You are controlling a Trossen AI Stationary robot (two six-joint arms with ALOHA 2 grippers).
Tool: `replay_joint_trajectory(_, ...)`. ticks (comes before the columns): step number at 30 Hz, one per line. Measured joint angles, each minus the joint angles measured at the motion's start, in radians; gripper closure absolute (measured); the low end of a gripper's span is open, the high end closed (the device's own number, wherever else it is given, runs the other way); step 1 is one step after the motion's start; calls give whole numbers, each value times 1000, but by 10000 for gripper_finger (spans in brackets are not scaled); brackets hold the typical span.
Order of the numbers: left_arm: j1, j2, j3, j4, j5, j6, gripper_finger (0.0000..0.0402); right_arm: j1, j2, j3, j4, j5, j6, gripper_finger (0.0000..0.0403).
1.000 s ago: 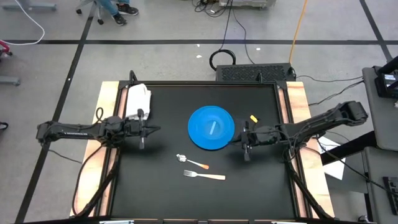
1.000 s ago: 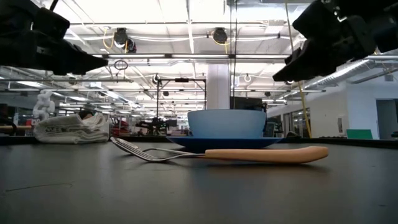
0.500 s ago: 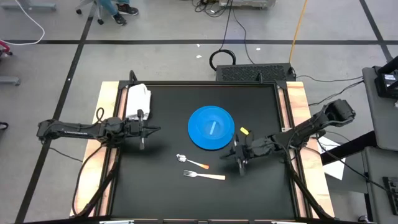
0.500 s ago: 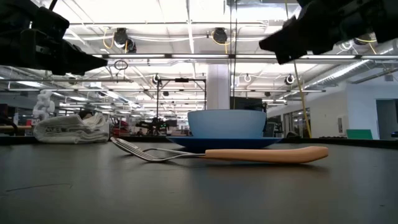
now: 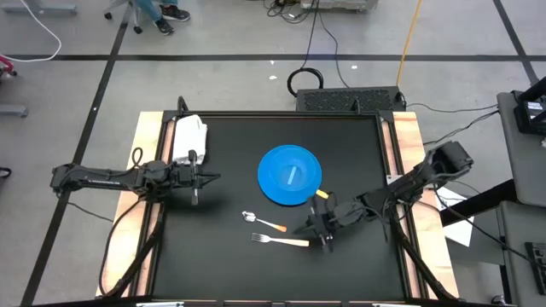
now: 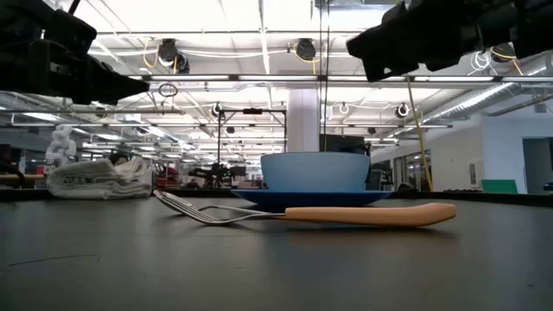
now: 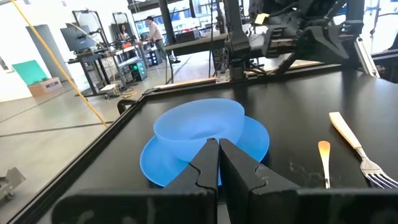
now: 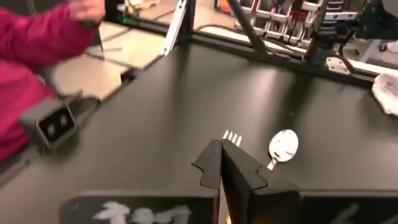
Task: Set table place
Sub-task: Move the orange fork from the bottom to the right side of the blue plate on the table
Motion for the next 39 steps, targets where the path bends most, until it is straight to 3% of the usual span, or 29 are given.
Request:
replay_joint_trajectory(3, 0, 0, 0, 0, 0, -4, 382, -6, 30, 68, -58, 11, 72, 403)
replay_joint_trajectory(9, 0, 0, 0, 0, 1, -9, 382, -9, 87, 301, -453, 59, 149, 388)
replay_joint_trajectory(15, 0, 0, 0, -13, 1, -17, 382, -22, 148, 485, -790, 56, 269, 323)
replay_joint_trajectory(21, 1, 1, 0, -27, 1, -16, 382, -21, 226, 617, -1012, 49, 359, 254)
replay_joint_trajectory(32, 1, 1, 0, -26, 1, -20, 382, -27, 366, 752, -1141, -8, 416, 249)
replay_joint_trajectory(39, 1, 1, 0, -26, 0, -19, 382, -27, 395, 758, -1151, -56, 447, 252)
